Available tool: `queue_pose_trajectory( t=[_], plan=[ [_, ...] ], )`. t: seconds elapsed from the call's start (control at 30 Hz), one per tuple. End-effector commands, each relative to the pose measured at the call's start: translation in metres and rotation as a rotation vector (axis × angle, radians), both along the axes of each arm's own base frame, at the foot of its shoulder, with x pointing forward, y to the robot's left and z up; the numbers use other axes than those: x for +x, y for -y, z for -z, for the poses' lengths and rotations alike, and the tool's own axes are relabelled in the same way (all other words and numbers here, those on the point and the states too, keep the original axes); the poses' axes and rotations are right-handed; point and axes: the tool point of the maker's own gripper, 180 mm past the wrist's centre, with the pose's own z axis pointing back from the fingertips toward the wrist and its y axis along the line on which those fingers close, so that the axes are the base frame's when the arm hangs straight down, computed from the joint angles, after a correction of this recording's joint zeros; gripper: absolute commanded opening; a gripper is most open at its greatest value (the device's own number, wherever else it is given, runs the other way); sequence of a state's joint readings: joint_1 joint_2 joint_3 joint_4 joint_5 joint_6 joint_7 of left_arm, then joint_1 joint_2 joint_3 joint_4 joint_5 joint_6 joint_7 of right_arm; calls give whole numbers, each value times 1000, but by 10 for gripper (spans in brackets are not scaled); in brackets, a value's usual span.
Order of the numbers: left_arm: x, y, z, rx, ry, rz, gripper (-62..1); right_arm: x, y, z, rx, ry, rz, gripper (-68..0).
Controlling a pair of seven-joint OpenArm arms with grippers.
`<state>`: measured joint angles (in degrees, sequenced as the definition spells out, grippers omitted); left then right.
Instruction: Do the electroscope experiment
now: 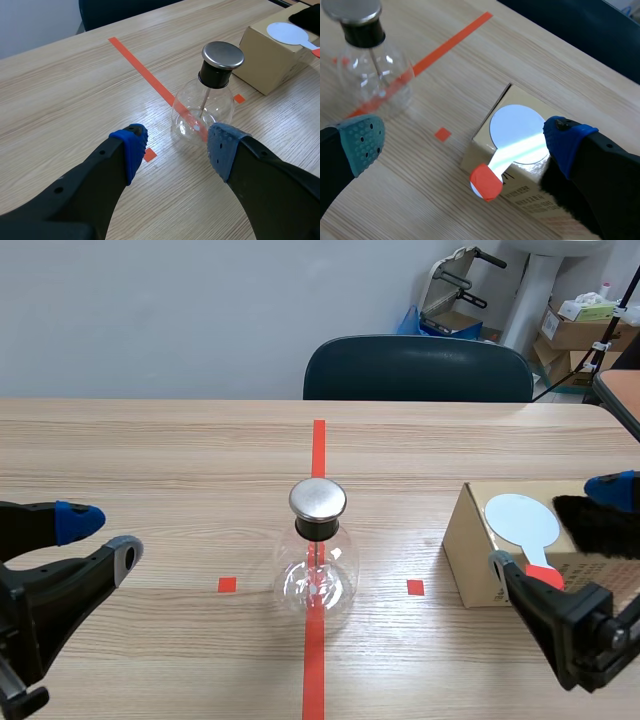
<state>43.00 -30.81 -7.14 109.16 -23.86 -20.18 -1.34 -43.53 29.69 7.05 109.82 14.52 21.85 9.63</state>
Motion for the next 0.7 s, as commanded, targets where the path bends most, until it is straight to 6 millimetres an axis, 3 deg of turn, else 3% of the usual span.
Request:
queue_pose_trajectory(
  t=[0.0, 0.2, 0.33, 0.67],
  plan=[
    [-1, 8, -10, -26, 25, 31, -307, 2, -9, -13, -48, 55, -50, 4],
    [-10, 23, -10, -42, 21, 112, -307, -20, -15, 7, -400, 93, -220, 4],
    [-18, 32, -8, -45, 13, 174, -307, -35, -4, 29, -667, 128, -273, 4],
    [-42, 55, -12, -96, 4, 325, -307, -36, 16, 33, -1031, 398, -197, 4]
  ],
)
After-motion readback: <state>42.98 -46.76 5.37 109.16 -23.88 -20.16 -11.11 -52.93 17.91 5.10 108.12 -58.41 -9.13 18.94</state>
